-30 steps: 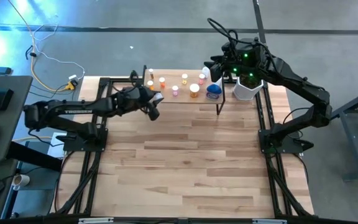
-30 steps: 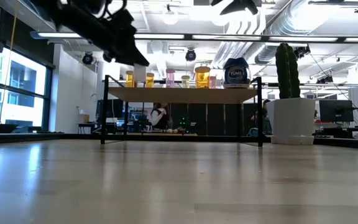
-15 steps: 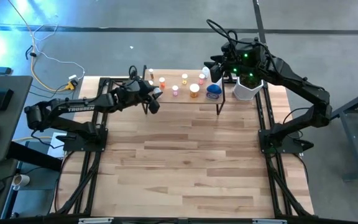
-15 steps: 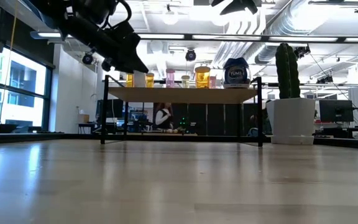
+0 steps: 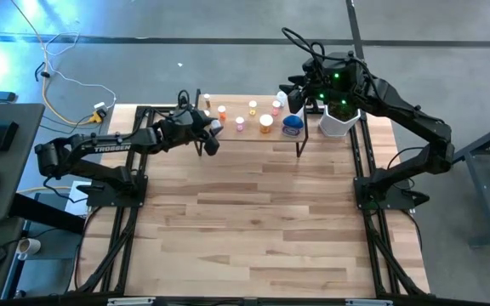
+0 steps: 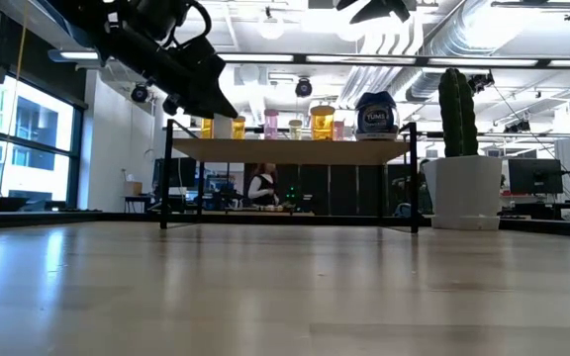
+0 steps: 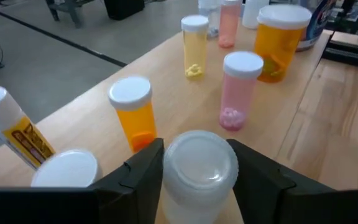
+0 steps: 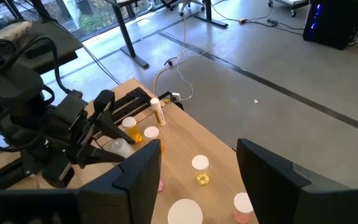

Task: Pick and place medicine bottles onto shelf by color
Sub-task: Put the white medicine bottle on the shelf, then return to Home Position

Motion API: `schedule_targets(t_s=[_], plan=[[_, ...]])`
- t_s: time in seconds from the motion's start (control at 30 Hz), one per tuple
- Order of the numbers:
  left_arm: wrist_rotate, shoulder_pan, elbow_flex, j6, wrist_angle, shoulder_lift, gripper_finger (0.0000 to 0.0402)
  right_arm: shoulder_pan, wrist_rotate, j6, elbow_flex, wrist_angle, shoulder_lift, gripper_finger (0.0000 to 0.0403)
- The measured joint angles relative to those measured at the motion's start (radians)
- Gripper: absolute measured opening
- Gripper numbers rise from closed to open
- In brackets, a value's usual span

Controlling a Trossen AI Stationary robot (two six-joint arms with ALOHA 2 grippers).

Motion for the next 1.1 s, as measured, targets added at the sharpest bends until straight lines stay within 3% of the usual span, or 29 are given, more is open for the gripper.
schedule_targets(t_s=[0.37,0.73,0.87,0.97,1.1], plan=[[-0.001,0.000,0.087,-0.034,-0.058,0.000,0.0237,0.000,-0.003,0.001,0.000,0.000,0.000,0.0201],[0.079,0.000,0.367,-0.050,-0.426,-0.014,0.0243,0.000,-0.014,0.001,0.000,0.000,0.000,0.0201],[0.142,0.000,0.458,-0.044,-0.513,-0.081,0.0243,0.003,-0.014,0.011,0.000,0.000,0.000,0.0201],[0.204,0.000,0.460,-0.070,-0.522,-0.178,0.0243,0.012,-0.014,0.018,0.000,0.000,0.000,0.0201],[0.214,-0.016,0.417,-0.111,-0.558,-0.349,0.0243,0.037,-0.014,0.021,0.000,0.009,0.000,0.0201]])
